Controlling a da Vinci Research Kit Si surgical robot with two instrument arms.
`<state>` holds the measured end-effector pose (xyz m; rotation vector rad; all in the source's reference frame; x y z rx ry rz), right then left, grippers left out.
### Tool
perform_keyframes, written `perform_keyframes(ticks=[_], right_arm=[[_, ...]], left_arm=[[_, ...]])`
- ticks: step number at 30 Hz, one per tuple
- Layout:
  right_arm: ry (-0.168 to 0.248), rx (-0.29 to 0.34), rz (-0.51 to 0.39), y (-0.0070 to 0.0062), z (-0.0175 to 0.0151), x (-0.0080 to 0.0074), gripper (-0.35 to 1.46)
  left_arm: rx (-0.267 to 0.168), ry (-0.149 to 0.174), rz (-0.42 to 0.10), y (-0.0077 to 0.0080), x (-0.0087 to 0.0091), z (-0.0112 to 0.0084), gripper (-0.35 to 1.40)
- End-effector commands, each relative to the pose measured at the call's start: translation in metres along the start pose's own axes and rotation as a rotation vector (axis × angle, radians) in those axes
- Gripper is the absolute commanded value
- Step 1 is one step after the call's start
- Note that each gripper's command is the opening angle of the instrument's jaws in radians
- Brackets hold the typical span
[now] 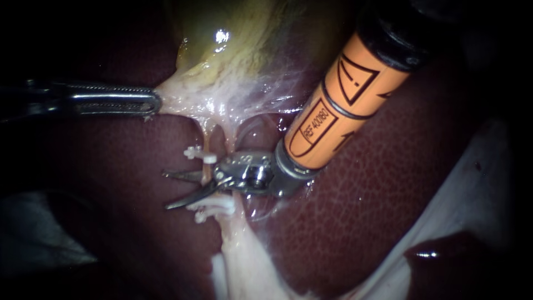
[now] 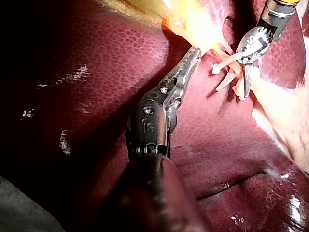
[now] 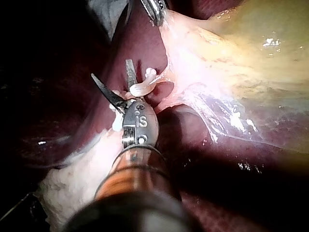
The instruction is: Go to the cutting position left tube
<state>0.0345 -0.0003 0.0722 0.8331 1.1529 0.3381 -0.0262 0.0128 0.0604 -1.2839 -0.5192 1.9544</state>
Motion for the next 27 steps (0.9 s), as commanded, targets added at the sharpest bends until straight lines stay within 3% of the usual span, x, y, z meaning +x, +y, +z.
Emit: perform_keyframes(ticks=[1, 14, 27], right_arm=[[0.002, 0.007, 0.002, -0.0004, -0.0001, 0.0003, 1.36], [0.036, 0.070, -0.001, -0.0038, 0.0002, 0.0026, 1.38], [0.039, 0.073, 0.005, -0.0040, 0.0002, 0.0027, 1.38]], left_arm=[[0.000, 0.000, 0.000, 0.0000, 0.0000, 0.0000, -0.35], [-0.001, 0.000, 0.000, 0.0000, 0.0000, -0.0002, -0.35], [-0.001, 0.000, 0.000, 0.0000, 0.0000, -0.0002, -0.35]])
